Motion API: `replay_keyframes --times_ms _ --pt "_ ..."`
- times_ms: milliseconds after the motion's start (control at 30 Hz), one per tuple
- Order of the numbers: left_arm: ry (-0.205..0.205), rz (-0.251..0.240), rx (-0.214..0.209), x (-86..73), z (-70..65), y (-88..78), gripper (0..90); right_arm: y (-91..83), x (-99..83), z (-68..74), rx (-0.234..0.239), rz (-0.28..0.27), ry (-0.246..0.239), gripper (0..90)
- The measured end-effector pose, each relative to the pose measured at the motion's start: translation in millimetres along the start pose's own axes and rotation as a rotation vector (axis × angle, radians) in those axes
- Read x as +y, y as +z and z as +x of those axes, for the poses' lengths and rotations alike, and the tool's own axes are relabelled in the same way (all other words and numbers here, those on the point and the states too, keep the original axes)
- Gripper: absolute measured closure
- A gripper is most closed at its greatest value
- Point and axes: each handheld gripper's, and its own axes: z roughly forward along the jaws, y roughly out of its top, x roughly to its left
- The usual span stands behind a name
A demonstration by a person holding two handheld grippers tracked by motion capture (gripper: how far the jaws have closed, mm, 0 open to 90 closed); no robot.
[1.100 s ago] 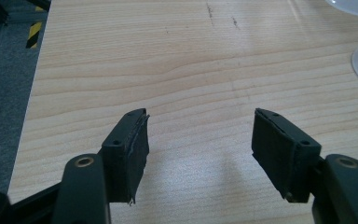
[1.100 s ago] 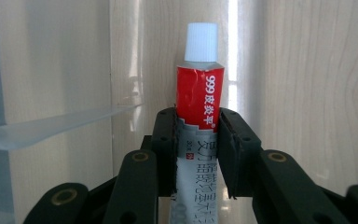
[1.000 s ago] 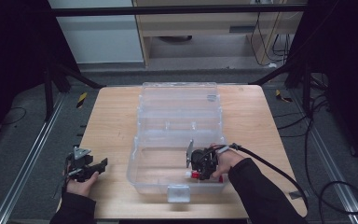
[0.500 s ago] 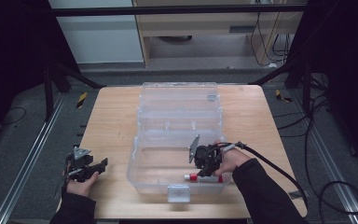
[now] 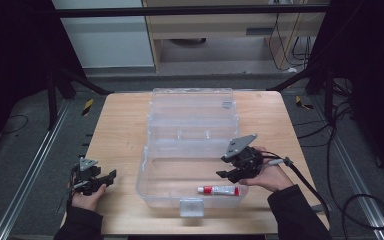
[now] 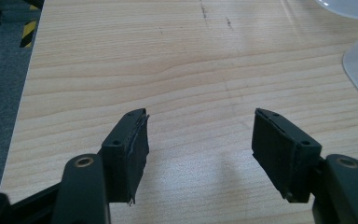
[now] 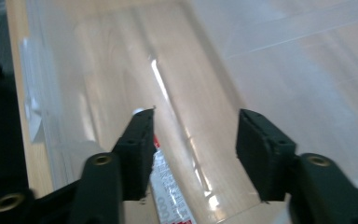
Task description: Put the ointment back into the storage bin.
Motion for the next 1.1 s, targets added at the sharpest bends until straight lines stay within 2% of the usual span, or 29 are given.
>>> replay_keyframes --times_ms 67,233,367,433,533,700,800,933,1100 --pt "0.001 0.0 0.0 0.0 -0.3 0.0 36.0 -9.8 -5.6 -1.1 -0.047 -0.059 0.04 42.8" --pt "0.0 0.002 -0.001 0.0 -0.9 -0.1 36.0 -34.8 -23.8 -5.1 -0.195 -0.233 0.141 27.8" --pt "0.0 0.003 -0.002 0.1 -1.3 -0.1 36.1 -47.7 -42.8 -9.5 -0.259 -0.308 0.247 22.7" --pt "0.0 0.004 -0.001 0.1 -1.6 -0.1 36.1 -51.1 -53.1 -11.8 -0.289 -0.327 0.299 21.3" --pt "-0.001 0.002 -0.002 0.1 -1.9 -0.2 36.2 -53.6 -68.1 -16.1 -0.329 -0.349 0.361 19.4" --pt "0.001 0.003 -0.006 0.1 -2.0 0.0 37.3 -54.7 -94.6 -28.8 -0.446 -0.362 0.464 17.1" --pt "0.001 -0.001 -0.014 0.1 -1.4 -0.1 40.6 -52.4 -109.9 -35.9 -0.468 -0.364 0.545 16.9" --pt "-0.003 -0.002 -0.016 0.0 0.0 -0.2 44.8 -46.0 -128.7 -39.7 -0.515 -0.319 0.578 16.7" --pt "-0.006 -0.007 -0.019 0.1 0.1 -0.7 45.7 -42.8 -148.6 -44.9 -0.531 -0.298 0.641 16.0"
